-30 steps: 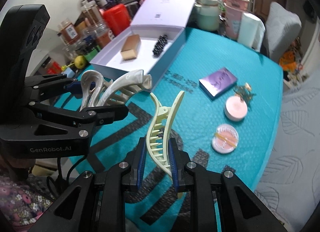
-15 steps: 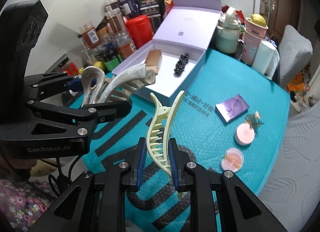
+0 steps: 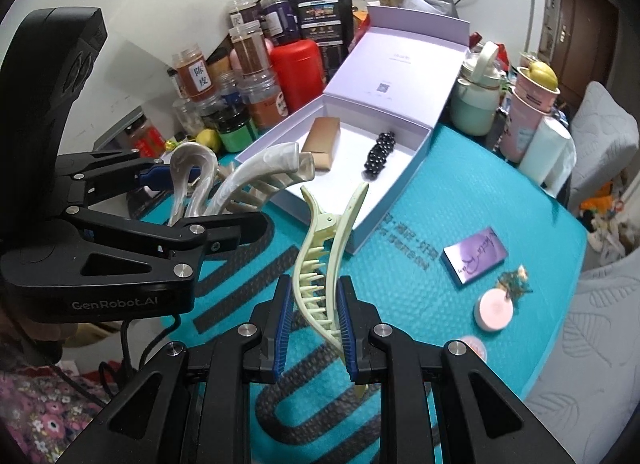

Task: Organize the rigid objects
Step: 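Carry the pearly claw with the left tool while the right tool carries the green claw over the box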

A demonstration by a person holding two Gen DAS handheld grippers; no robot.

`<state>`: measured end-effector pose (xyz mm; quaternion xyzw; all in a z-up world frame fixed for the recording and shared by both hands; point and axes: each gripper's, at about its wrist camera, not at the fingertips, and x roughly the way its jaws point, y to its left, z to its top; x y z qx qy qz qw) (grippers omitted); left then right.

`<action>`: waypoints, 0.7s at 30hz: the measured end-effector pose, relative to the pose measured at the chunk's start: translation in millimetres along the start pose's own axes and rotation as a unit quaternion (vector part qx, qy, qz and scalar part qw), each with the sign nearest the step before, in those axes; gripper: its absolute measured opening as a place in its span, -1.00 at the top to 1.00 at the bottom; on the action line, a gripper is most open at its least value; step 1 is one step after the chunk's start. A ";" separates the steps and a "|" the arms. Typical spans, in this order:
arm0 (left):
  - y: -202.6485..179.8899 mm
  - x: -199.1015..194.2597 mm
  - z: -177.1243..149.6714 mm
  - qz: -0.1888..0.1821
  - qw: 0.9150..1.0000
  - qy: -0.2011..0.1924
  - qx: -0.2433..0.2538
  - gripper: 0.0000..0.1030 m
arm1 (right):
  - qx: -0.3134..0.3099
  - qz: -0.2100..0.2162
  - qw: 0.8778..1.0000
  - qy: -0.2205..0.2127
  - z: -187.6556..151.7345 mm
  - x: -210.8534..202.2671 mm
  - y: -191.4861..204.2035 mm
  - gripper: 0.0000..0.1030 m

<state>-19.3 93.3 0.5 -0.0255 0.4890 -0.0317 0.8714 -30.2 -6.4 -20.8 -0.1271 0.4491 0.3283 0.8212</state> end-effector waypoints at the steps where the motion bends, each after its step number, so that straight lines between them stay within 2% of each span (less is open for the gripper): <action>1: 1.8 2.4 1.4 0.001 1.000 0.001 0.000 -0.19 | -0.003 0.000 1.000 0.000 1.5 2.3 -0.5 0.58; 11: 21.1 34.6 22.6 0.004 1.000 0.018 -0.010 -0.19 | -0.009 -0.009 1.000 0.014 26.1 32.0 -14.4 0.58; 21: 44.9 56.3 54.6 0.013 1.000 0.020 -0.015 -0.19 | -0.008 -0.002 1.000 0.020 61.5 57.0 -31.2 0.58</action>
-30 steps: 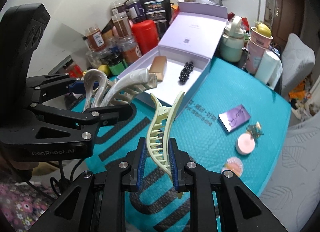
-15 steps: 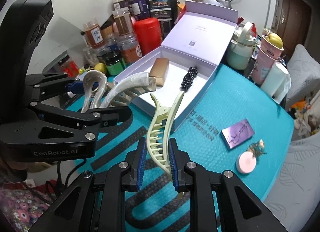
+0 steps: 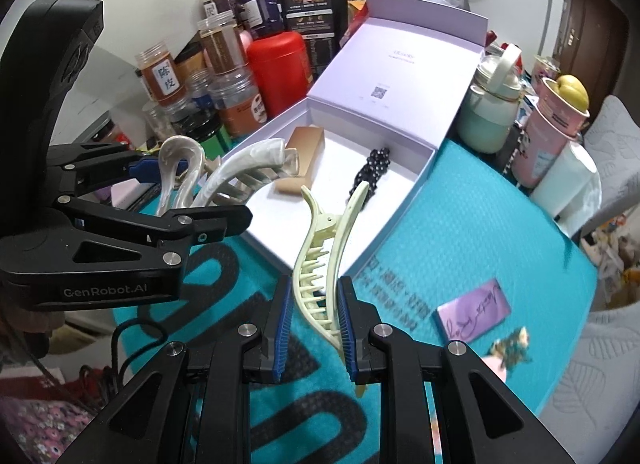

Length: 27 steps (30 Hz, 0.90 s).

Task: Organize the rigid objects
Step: 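Carry the pearly claw with the left tool while the right tool carries the green claw over the box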

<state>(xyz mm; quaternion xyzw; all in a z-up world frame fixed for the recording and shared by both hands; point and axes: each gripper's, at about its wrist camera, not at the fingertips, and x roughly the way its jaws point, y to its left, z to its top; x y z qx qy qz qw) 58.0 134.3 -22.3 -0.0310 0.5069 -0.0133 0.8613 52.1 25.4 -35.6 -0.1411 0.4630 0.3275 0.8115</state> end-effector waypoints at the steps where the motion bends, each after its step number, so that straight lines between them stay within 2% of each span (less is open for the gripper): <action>1: 2.2 1.5 3.4 -0.001 1.000 0.000 -0.001 -0.19 | 0.000 0.001 1.000 0.000 3.2 1.9 -1.9 0.58; 18: 27.9 3.4 50.1 0.018 1.000 -0.023 -0.001 -0.19 | 0.004 0.015 1.000 -0.016 54.0 21.3 -16.5 0.58; 27: 52.4 20.3 60.1 0.022 0.998 -0.016 -0.048 -0.19 | 0.042 0.016 0.999 -0.020 68.5 34.4 -29.5 0.58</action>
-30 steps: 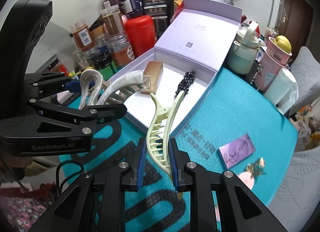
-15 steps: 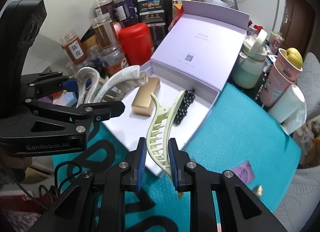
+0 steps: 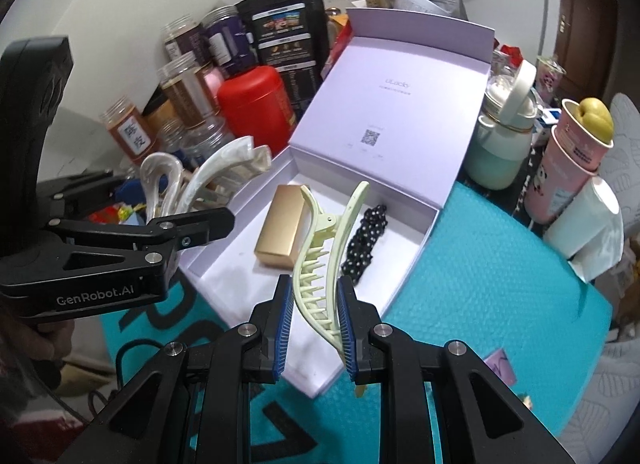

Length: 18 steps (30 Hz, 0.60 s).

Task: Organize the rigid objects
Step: 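Carry the pearly claw with the left tool while the right tool carries the green claw over the box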

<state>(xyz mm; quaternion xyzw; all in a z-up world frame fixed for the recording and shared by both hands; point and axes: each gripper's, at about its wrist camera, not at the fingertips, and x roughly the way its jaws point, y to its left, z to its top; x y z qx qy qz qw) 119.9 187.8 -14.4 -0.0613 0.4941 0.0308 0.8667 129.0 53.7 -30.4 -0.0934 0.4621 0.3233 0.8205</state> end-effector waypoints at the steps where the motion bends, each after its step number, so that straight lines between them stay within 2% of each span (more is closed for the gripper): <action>1: 2.3 2.5 0.8 0.002 1.000 0.001 -0.005 -0.19 | 0.003 -0.001 1.000 0.001 1.5 2.3 -1.2 0.58; 18: 25.6 60.4 26.7 0.003 0.997 0.040 -0.060 -0.19 | 0.061 0.008 0.998 0.020 23.1 52.5 -29.9 0.58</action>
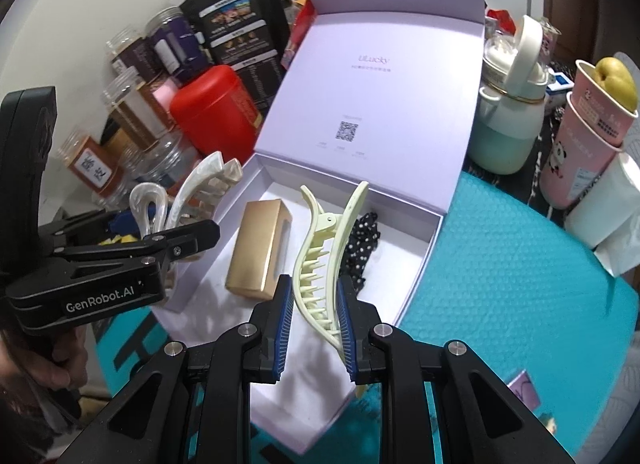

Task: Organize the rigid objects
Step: 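Carry the pearly claw with the left tool while the right tool carries the green claw over the box, then lower both claws into the box and open both tools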

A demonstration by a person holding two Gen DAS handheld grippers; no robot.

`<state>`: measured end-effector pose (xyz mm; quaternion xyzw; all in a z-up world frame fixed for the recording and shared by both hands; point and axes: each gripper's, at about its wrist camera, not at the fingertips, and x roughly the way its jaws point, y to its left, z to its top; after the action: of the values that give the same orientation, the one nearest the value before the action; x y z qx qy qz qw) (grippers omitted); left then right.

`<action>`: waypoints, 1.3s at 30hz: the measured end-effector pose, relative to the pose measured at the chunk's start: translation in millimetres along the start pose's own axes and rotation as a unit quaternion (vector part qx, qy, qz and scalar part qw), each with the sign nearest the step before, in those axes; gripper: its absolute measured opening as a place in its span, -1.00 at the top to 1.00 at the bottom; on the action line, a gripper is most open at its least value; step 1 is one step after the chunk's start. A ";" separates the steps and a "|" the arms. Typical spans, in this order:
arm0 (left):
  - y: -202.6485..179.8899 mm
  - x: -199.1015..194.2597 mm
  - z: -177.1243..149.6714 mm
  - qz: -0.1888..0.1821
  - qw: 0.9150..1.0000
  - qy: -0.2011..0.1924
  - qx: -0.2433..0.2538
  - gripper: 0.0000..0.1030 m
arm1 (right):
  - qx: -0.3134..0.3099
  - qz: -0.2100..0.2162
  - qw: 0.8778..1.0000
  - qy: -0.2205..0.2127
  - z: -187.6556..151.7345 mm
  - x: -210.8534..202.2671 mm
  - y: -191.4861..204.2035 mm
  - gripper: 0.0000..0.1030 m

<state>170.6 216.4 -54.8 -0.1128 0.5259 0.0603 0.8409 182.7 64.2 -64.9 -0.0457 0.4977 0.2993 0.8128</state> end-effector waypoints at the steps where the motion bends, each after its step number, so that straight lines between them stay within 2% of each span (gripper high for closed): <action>1: 0.7 2.9 0.3 -0.001 1.000 0.003 -0.003 -0.19 | 0.002 0.000 1.000 0.001 1.5 3.2 -1.6 0.58; 13: 7.1 40.0 6.3 -0.009 0.999 0.031 -0.032 -0.19 | 0.028 0.020 0.999 0.012 9.1 38.5 -20.4 0.57; 20: 6.6 58.0 7.9 -0.007 0.998 0.047 -0.043 -0.19 | 0.037 0.016 0.999 0.027 9.2 57.0 -26.3 0.57; 35: 3.9 76.7 6.2 -0.011 0.997 0.051 -0.053 -0.19 | 0.033 0.001 0.998 0.045 9.8 87.6 -26.8 0.56; 39: 3.7 87.1 6.0 -0.017 0.996 0.069 -0.052 -0.19 | 0.026 0.001 0.998 0.050 11.7 90.6 -23.4 0.56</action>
<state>213.3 220.0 -131.0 -0.1687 0.5765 0.0652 0.7968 233.8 89.4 -140.0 -0.0389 0.5453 0.2845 0.7875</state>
